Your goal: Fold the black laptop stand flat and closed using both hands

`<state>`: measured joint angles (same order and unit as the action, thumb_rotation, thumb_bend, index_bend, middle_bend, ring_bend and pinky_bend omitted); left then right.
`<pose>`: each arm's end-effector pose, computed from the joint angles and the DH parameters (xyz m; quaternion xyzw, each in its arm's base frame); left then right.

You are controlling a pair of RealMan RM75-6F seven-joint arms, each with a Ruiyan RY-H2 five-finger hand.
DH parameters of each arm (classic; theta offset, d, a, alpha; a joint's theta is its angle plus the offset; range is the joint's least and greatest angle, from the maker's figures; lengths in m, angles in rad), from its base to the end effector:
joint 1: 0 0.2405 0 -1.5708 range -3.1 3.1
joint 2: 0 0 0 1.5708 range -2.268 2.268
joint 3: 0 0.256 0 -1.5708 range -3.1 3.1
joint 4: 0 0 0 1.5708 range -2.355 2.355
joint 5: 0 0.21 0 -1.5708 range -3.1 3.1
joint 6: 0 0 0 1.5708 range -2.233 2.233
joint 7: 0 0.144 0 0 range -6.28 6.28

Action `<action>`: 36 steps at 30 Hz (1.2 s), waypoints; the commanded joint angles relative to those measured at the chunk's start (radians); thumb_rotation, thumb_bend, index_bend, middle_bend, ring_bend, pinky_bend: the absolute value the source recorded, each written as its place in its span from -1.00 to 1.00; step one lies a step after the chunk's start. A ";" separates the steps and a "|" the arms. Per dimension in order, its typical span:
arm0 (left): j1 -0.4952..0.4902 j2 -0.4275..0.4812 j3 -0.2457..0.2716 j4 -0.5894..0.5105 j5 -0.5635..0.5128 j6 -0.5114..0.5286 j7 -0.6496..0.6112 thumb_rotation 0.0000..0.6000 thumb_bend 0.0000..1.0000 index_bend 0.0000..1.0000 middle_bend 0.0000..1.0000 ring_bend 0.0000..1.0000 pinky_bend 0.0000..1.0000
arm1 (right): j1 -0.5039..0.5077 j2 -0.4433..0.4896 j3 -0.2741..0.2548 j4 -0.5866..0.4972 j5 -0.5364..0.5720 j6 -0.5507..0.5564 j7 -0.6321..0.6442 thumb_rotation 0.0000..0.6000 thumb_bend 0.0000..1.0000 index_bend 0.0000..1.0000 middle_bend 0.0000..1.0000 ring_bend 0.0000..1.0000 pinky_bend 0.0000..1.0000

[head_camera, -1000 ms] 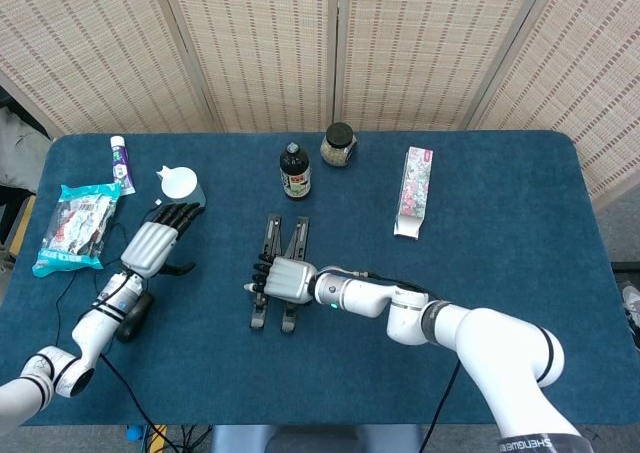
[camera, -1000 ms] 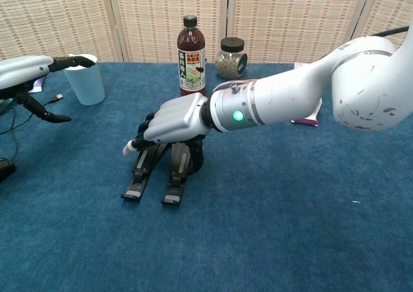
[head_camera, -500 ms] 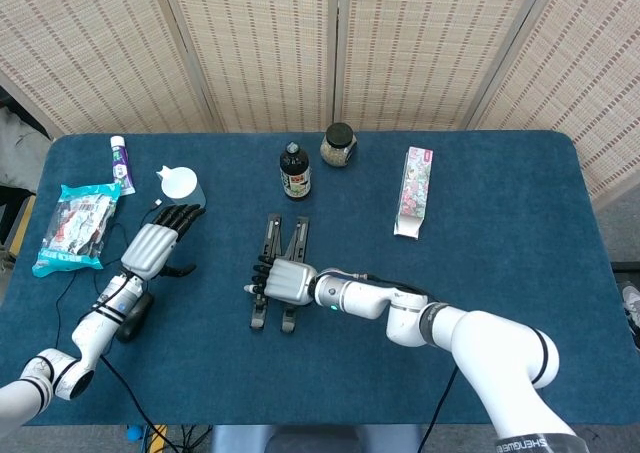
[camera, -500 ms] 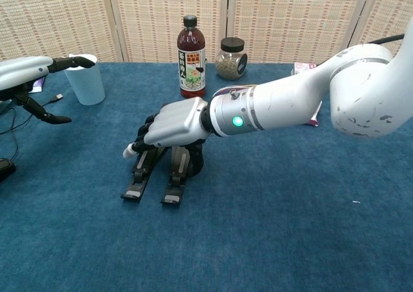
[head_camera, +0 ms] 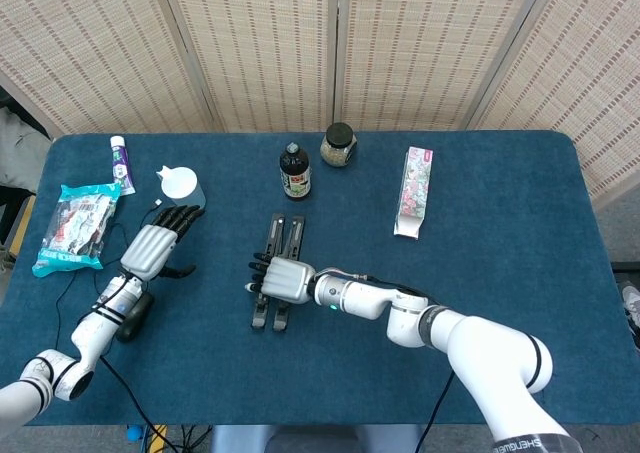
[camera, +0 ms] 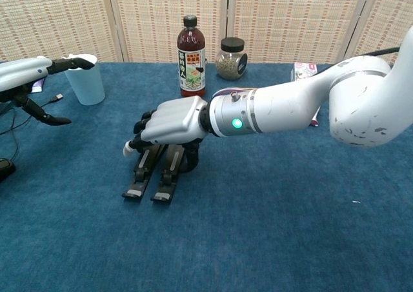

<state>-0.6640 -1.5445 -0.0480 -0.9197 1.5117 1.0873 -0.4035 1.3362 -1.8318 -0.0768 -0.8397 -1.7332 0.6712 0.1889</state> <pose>-0.2580 0.3765 0.0425 -0.7121 -0.3691 -0.4240 0.4206 -0.0211 -0.3847 -0.1257 0.9448 -0.0322 0.2646 0.1906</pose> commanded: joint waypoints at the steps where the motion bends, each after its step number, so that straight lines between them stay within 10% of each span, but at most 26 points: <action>1: 0.000 -0.001 0.000 0.001 0.000 -0.001 -0.001 1.00 -0.66 -0.95 -0.93 -1.00 -0.95 | -0.007 -0.012 -0.004 0.021 -0.010 0.027 0.012 1.00 -0.48 -0.48 -0.05 -0.80 -1.00; 9: -0.002 -0.005 -0.001 0.004 0.004 0.000 -0.002 1.00 -0.66 -0.95 -0.93 -1.00 -0.95 | -0.018 -0.029 -0.014 0.062 -0.028 0.083 0.043 1.00 -0.37 -0.33 0.04 -0.65 -1.00; 15: -0.006 -0.006 -0.003 0.002 0.007 -0.001 0.003 1.00 -0.66 -0.95 -0.93 -1.00 -0.95 | -0.021 0.003 0.011 0.012 0.005 0.060 0.011 1.00 -0.44 -0.98 -0.69 -0.99 -1.00; 20: -0.009 0.000 -0.009 -0.015 0.007 0.004 0.017 1.00 -0.66 -0.95 -0.93 -1.00 -0.96 | -0.040 0.050 0.047 -0.073 0.043 0.070 -0.055 1.00 -0.52 -1.00 -0.98 -1.00 -1.00; 36: 0.068 0.120 -0.042 -0.246 -0.081 0.069 0.285 1.00 -0.66 -0.94 -0.93 -1.00 -0.96 | -0.421 0.466 0.152 -0.735 0.397 0.393 -0.517 1.00 -0.58 -1.00 -1.00 -1.00 -1.00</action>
<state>-0.6284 -1.4584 -0.0797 -1.1088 1.4667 1.1353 -0.1704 1.0424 -1.4901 0.0636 -1.4159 -1.4406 0.9417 -0.1974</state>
